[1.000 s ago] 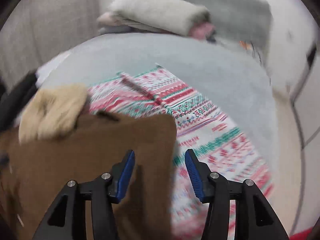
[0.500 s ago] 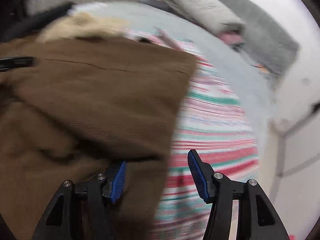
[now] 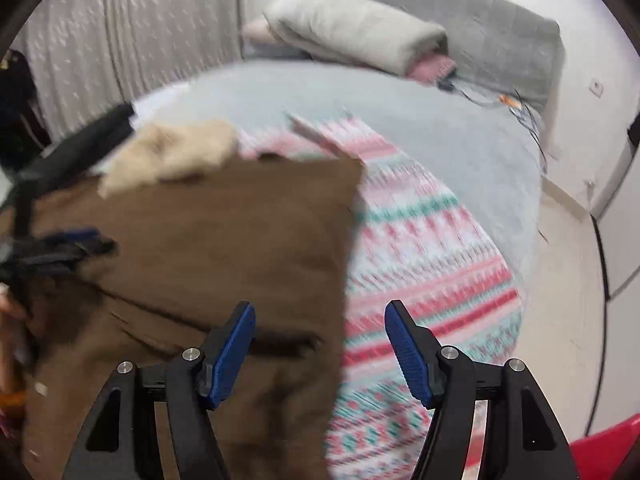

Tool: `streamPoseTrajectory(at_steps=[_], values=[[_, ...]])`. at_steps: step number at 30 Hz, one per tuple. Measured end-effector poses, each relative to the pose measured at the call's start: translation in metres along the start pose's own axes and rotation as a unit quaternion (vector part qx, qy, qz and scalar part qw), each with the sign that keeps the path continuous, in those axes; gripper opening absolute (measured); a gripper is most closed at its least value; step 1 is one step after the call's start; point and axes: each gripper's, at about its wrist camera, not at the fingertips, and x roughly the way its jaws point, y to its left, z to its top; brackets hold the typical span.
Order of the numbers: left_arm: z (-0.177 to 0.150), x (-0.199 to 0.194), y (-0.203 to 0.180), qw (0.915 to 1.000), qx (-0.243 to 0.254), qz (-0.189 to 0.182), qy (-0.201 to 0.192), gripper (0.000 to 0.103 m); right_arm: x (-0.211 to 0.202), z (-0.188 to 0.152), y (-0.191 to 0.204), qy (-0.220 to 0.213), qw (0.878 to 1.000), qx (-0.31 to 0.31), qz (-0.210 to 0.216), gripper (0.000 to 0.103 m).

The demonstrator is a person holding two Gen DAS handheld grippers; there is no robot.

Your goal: Fold large clothes

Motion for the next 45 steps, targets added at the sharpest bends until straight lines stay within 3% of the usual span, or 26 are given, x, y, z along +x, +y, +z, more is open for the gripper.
streamPoseTrajectory(at_steps=[3, 6, 11, 13, 18, 25, 28, 31, 36, 39, 41, 45], values=[[-0.008, 0.005, 0.001, 0.9999, 0.008, -0.008, -0.013, 0.094, 0.009, 0.010, 0.022, 0.005, 1.000, -0.001, 0.030, 0.071], [-0.013, 0.010, -0.007, 0.9994, 0.031, 0.001, -0.016, 0.099, 0.035, 0.003, 0.038, 0.038, 0.998, -0.002, 0.044, 0.071], [-0.013, 0.006, -0.009, 0.9993, 0.029, 0.007, -0.021, 0.100, 0.072, -0.044, 0.024, 0.108, 0.994, -0.002, 0.015, 0.071], [-0.012, 0.001, -0.002, 0.9998, 0.001, 0.002, -0.018, 0.100, 0.055, -0.056, 0.014, 0.079, 0.996, 0.017, 0.033, 0.071], [-0.008, -0.033, 0.014, 0.9958, -0.091, -0.009, 0.002, 0.100, 0.000, -0.046, 0.021, 0.061, 0.998, 0.019, 0.012, 0.074], [-0.004, -0.107, 0.022, 0.9947, -0.094, 0.041, 0.008, 0.100, -0.055, -0.010, 0.056, 0.032, 0.999, 0.019, 0.010, 0.081], [-0.009, -0.140, 0.035, 0.9928, -0.110, 0.039, 0.026, 0.102, -0.068, 0.001, 0.079, 0.019, 1.000, 0.008, -0.002, 0.085], [-0.022, -0.163, 0.048, 0.9913, -0.123, 0.024, 0.040, 0.102, -0.074, 0.005, 0.095, 0.012, 1.000, 0.008, 0.001, 0.090], [-0.045, -0.200, 0.070, 0.9906, -0.117, 0.065, 0.027, 0.102, -0.051, -0.011, 0.107, 0.011, 0.999, 0.015, 0.040, 0.092], [-0.062, -0.224, 0.100, 0.9847, -0.142, 0.099, 0.016, 0.102, -0.028, -0.021, 0.108, 0.046, 0.998, -0.005, 0.030, 0.092], [-0.072, -0.234, 0.121, 0.9797, -0.166, 0.112, 0.015, 0.102, -0.023, -0.024, 0.104, 0.043, 0.999, -0.003, 0.011, 0.092], [-0.095, -0.257, 0.177, 0.9624, -0.231, 0.142, 0.022, 0.102, -0.019, -0.028, 0.091, 0.040, 0.999, 0.027, 0.016, 0.092]])
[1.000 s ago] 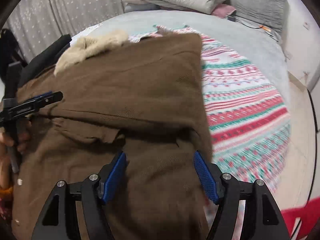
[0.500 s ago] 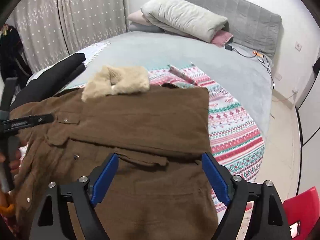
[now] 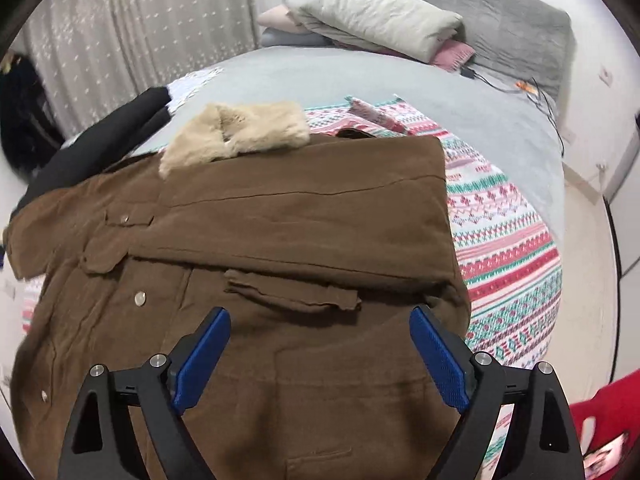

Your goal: Fold large clothes

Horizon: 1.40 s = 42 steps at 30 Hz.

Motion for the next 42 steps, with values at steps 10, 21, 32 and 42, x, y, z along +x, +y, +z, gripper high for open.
streamPoseTrajectory(at_steps=[10, 21, 32, 42], values=[[-0.008, -0.009, 0.153, 0.9765, -0.195, 0.004, -0.091, 0.102, 0.020, -0.003, 0.004, 0.029, 1.000, -0.001, -0.004, 0.092], [-0.031, 0.094, 0.226, 0.9237, -0.320, -0.159, -0.139, 0.102, 0.036, -0.008, 0.028, 0.044, 0.998, -0.038, -0.004, 0.092], [-0.026, 0.120, 0.272, 0.8493, -0.422, -0.206, -0.242, 0.036, 0.054, -0.012, 0.035, 0.066, 0.997, -0.045, -0.012, 0.092], [0.032, 0.017, 0.185, 0.9029, -0.255, -0.135, -0.319, 0.008, 0.056, -0.012, 0.040, 0.067, 0.997, -0.045, -0.004, 0.092]])
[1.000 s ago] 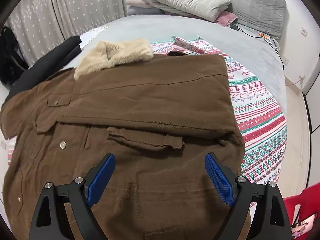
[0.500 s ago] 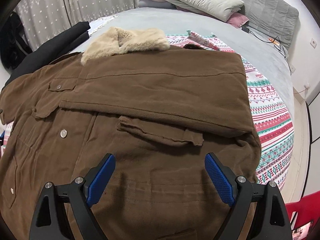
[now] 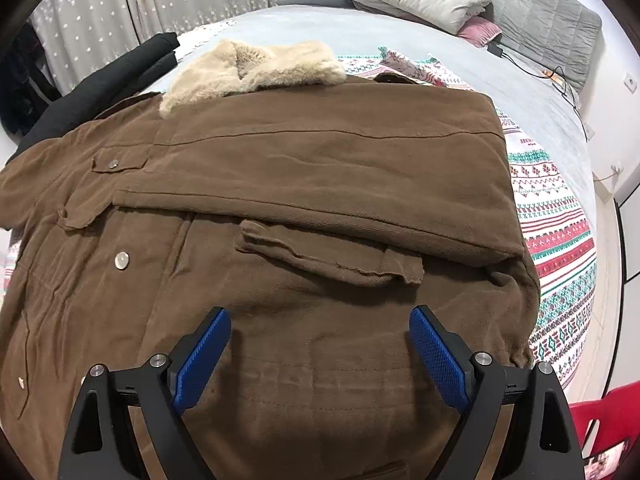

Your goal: Fold large clothes

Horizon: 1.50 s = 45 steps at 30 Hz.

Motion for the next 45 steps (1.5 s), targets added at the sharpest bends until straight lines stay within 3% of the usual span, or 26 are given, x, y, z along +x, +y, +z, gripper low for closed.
streamPoseTrajectory(at_steps=[4, 9, 13, 18, 20, 22, 23, 24, 26, 28, 30, 32, 34, 35, 37, 39, 42, 45], values=[[-0.001, -0.008, -0.084, 0.9928, 0.113, -0.036, -0.018, 0.008, -0.002, 0.001, -0.002, -0.004, 1.000, 0.002, 0.003, 0.092], [-0.042, -0.005, -0.188, 0.9654, 0.239, -0.103, 0.019, 0.008, -0.003, 0.001, -0.005, -0.005, 1.000, 0.012, 0.006, 0.092], [-0.090, 0.009, -0.237, 0.9451, 0.282, -0.146, 0.076, 0.008, -0.004, 0.001, -0.007, -0.006, 1.000, 0.017, 0.010, 0.092], [-0.164, 0.039, -0.261, 0.9219, 0.309, -0.167, 0.165, 0.009, -0.003, 0.001, -0.008, -0.005, 1.000, 0.019, 0.011, 0.092], [-0.207, 0.061, -0.261, 0.9045, 0.319, -0.162, 0.231, 0.013, -0.001, 0.002, -0.008, -0.003, 1.000, 0.020, 0.013, 0.092], [-0.250, 0.076, -0.258, 0.8791, 0.341, -0.141, 0.302, 0.030, 0.000, 0.002, -0.009, -0.001, 1.000, 0.019, 0.013, 0.092], [-0.274, 0.079, -0.258, 0.8591, 0.365, -0.125, 0.337, 0.042, 0.001, 0.002, -0.010, -0.001, 1.000, 0.019, 0.013, 0.092], [-0.292, 0.080, -0.258, 0.8424, 0.390, -0.109, 0.356, 0.046, 0.002, 0.001, -0.010, 0.001, 1.000, 0.019, 0.013, 0.092], [-0.313, 0.074, -0.254, 0.8218, 0.437, -0.086, 0.355, 0.048, 0.004, 0.001, -0.012, 0.003, 1.000, 0.021, 0.010, 0.092], [-0.318, 0.061, -0.251, 0.8118, 0.459, -0.080, 0.352, 0.059, 0.003, 0.001, -0.014, 0.002, 1.000, 0.024, 0.010, 0.092], [-0.313, 0.053, -0.256, 0.8096, 0.469, -0.076, 0.345, 0.074, 0.002, 0.001, -0.018, 0.001, 0.999, 0.031, 0.012, 0.092], [-0.296, 0.040, -0.265, 0.8160, 0.476, -0.075, 0.319, 0.075, 0.002, 0.002, -0.020, 0.000, 0.999, 0.038, 0.019, 0.092], [-0.277, 0.037, -0.265, 0.8308, 0.462, -0.068, 0.303, 0.082, 0.000, 0.002, -0.021, -0.002, 0.999, 0.044, 0.030, 0.092], [-0.262, 0.034, -0.264, 0.8438, 0.444, -0.063, 0.295, 0.086, -0.002, 0.001, -0.021, -0.005, 0.998, 0.047, 0.038, 0.092], [-0.232, 0.038, -0.258, 0.8679, 0.409, -0.045, 0.278, 0.088, -0.006, 0.001, -0.020, -0.010, 0.998, 0.047, 0.049, 0.092], [-0.205, 0.037, -0.247, 0.8838, 0.387, -0.017, 0.262, 0.088, -0.012, 0.002, -0.020, -0.015, 0.996, 0.049, 0.068, 0.092], [-0.165, 0.034, -0.225, 0.9003, 0.367, 0.003, 0.234, 0.088, -0.023, 0.004, -0.023, -0.026, 0.991, 0.064, 0.115, 0.092], [-0.134, 0.038, -0.201, 0.9068, 0.356, 0.019, 0.225, 0.088, -0.028, 0.010, -0.028, -0.029, 0.974, 0.112, 0.194, 0.092]])
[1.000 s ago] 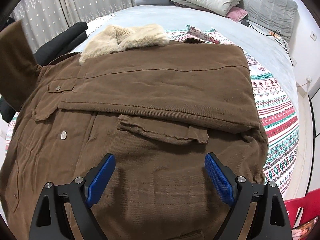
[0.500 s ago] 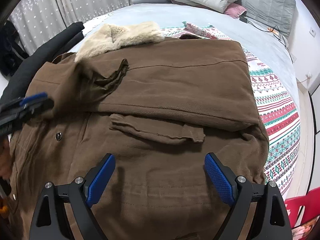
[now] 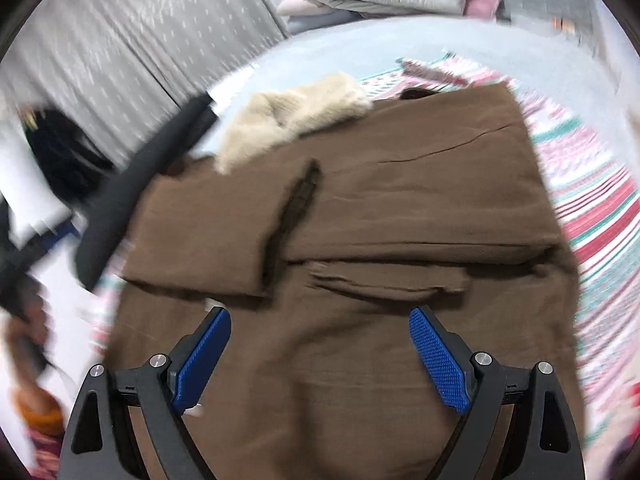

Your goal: Fold large clothes

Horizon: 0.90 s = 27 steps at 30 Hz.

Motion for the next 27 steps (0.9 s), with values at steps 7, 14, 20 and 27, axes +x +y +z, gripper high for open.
streamPoseTrajectory(at_steps=[7, 14, 20, 27], values=[[-0.004, 0.034, 0.049, 0.9996, -0.008, 0.025, 0.010, 0.083, 0.045, 0.050, 0.018, 0.008, 0.997, 0.059, 0.043, 0.091], [-0.005, 0.074, 0.061, 0.9993, -0.021, 0.002, 0.031, 0.053, 0.134, 0.075, 0.042, 0.052, 0.998, 0.015, -0.035, 0.011], [0.018, 0.084, 0.053, 0.9999, -0.014, 0.004, 0.004, 0.050, 0.045, 0.117, 0.093, -0.090, 0.994, -0.068, 0.017, 0.007], [0.023, 0.157, 0.025, 0.9954, 0.003, 0.036, 0.089, 0.050, 0.052, 0.121, 0.073, -0.076, 0.993, -0.089, -0.033, 0.008]])
